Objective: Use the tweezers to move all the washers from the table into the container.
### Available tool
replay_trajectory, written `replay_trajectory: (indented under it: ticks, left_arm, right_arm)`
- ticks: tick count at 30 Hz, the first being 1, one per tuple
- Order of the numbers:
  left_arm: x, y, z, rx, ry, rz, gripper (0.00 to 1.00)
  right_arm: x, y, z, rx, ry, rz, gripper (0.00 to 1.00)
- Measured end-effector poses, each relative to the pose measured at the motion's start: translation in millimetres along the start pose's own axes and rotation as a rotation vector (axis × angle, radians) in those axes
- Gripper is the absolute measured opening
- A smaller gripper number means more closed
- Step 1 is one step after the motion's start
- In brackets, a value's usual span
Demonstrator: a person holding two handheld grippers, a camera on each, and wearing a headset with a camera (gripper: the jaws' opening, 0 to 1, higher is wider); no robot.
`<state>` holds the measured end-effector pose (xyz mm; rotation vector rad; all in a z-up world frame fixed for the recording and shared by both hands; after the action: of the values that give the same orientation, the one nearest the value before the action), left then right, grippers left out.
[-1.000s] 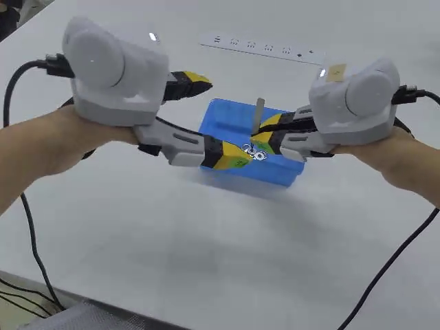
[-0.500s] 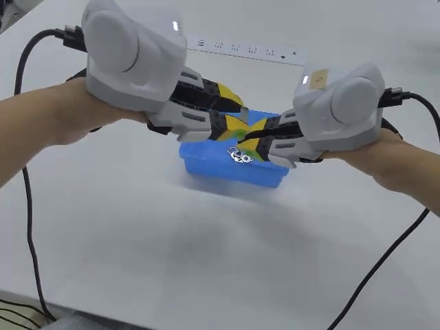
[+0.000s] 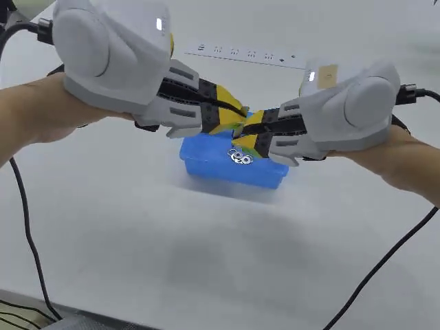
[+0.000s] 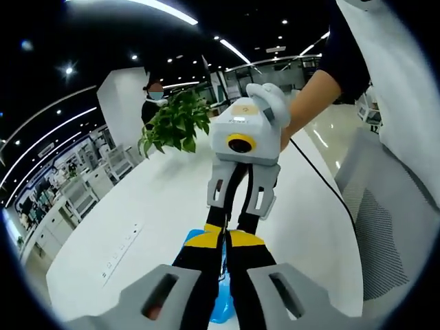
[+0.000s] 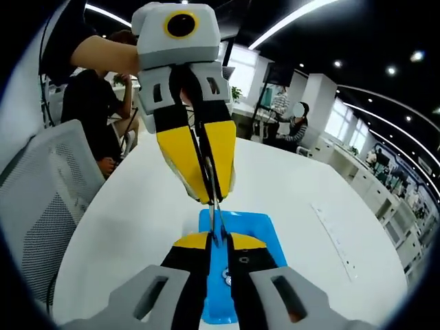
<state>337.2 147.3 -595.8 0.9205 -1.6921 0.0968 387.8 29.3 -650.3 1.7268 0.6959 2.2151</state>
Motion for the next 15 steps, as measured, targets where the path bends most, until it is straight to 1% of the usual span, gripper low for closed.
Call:
replay_trajectory:
  ticks: [1, 2, 5, 6, 7, 8, 9, 10, 11, 12, 14, 15]
  left_arm:
    - [1.9, 4.1, 0.9, -0.002, 0.011, 0.013, 0.05]
    - [2.8, 6.7, 1.6, -0.003, 0.011, 0.016, 0.05]
    - [9.6, 15.0, 3.7, 0.003, 0.061, 0.090, 0.05]
    - [12.7, 18.5, 4.3, 0.012, 0.087, 0.118, 0.05]
    - [14.6, 20.9, 6.1, 0.013, 0.092, 0.126, 0.05]
    - [14.3, 23.0, 7.1, 0.014, 0.085, 0.118, 0.05]
    - [15.1, 25.1, 9.5, 0.021, 0.100, 0.131, 0.05]
    - [16.8, 27.5, 11.4, 0.028, 0.123, 0.161, 0.05]
    - [17.8, 29.1, 13.0, 0.032, 0.134, 0.176, 0.05]
    - [18.0, 31.3, 14.3, 0.043, 0.145, 0.182, 0.05]
    - [17.9, 33.5, 16.3, 0.050, 0.153, 0.189, 0.05]
    - [18.3, 34.2, 19.1, 0.050, 0.158, 0.191, 0.05]
  right_arm:
    - [2.0, 1.4, -1.7, -0.002, 0.016, 0.007, 0.10]
    - [2.9, 2.2, -2.9, 0.000, 0.023, 0.010, 0.10]
    - [4.0, 3.8, -7.4, 0.022, 0.004, 0.034, 0.10]
    - [3.7, 5.0, -9.1, 0.022, 0.002, 0.036, 0.10]
    - [4.3, 5.9, -10.4, 0.019, 0.008, 0.039, 0.09]
    - [6.3, 7.8, -12.8, 0.023, 0.009, 0.054, 0.09]
    - [7.5, 8.9, -14.3, 0.027, 0.002, 0.059, 0.09]
    - [9.8, 11.0, -17.2, 0.031, -0.003, 0.077, 0.09]
    - [11.3, 12.3, -19.1, 0.033, -0.010, 0.088, 0.09]
    - [12.6, 14.3, -22.0, 0.036, -0.019, 0.093, 0.09]
    - [13.5, 16.2, -25.4, 0.031, -0.017, 0.097, 0.10]
    - [14.2, 17.1, -27.9, 0.038, -0.025, 0.107, 0.10]
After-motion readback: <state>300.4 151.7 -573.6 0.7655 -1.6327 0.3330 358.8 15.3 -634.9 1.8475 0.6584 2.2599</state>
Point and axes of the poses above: the centre of the closed fingertips' face, and the gripper's own axes: y roughly backward along the fingers, z roughly to its right, x roughly out of its top, the point moved 9 cm from there along y, roughly backward along the fingers, and after that the axes turned 8 degrees about x, right-handed, at the moved point
